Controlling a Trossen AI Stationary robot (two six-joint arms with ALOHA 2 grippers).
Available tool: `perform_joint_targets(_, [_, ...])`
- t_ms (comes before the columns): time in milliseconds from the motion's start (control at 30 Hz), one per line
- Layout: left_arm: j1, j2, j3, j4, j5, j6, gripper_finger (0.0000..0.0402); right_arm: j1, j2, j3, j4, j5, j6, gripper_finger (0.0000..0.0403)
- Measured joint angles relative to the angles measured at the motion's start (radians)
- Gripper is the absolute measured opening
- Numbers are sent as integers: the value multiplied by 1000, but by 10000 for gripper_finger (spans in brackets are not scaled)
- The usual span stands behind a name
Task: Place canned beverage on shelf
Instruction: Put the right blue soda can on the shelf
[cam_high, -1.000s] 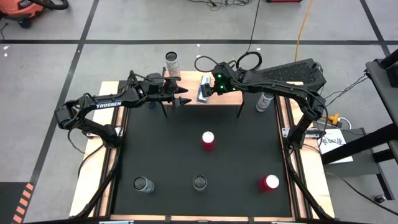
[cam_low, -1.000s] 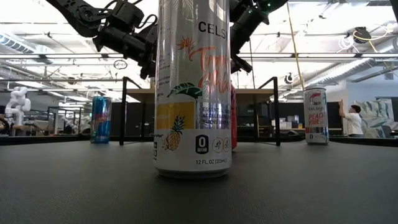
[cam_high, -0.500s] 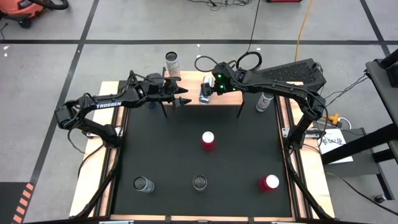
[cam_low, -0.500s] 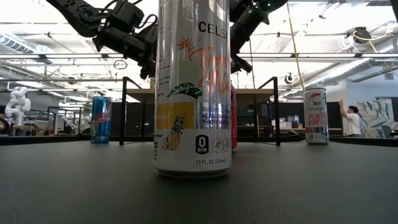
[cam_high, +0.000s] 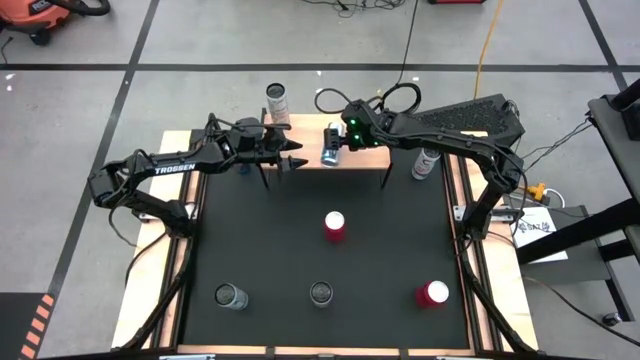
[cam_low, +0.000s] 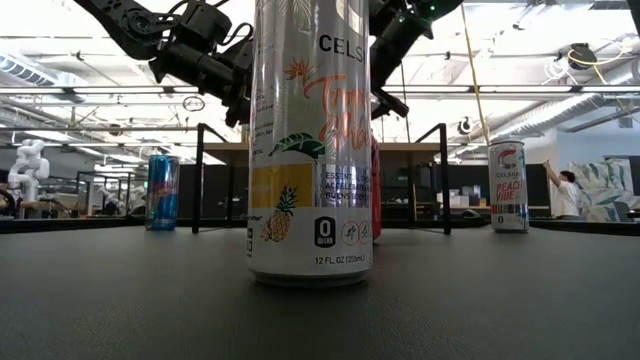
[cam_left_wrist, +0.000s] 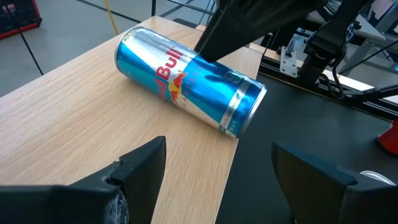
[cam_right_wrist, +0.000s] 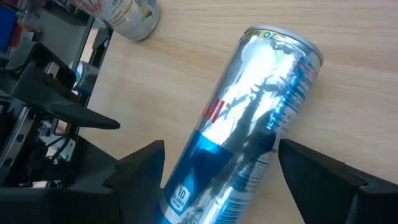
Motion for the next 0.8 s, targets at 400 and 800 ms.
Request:
perform_joint_targets(400, [0,0,0,-1,24,0,295,12,0,0,11,-83,-186,299])
perform_joint_targets(800, [2,0,0,-2,-80,-3,295,11,0,0,77,-82,-140,299])
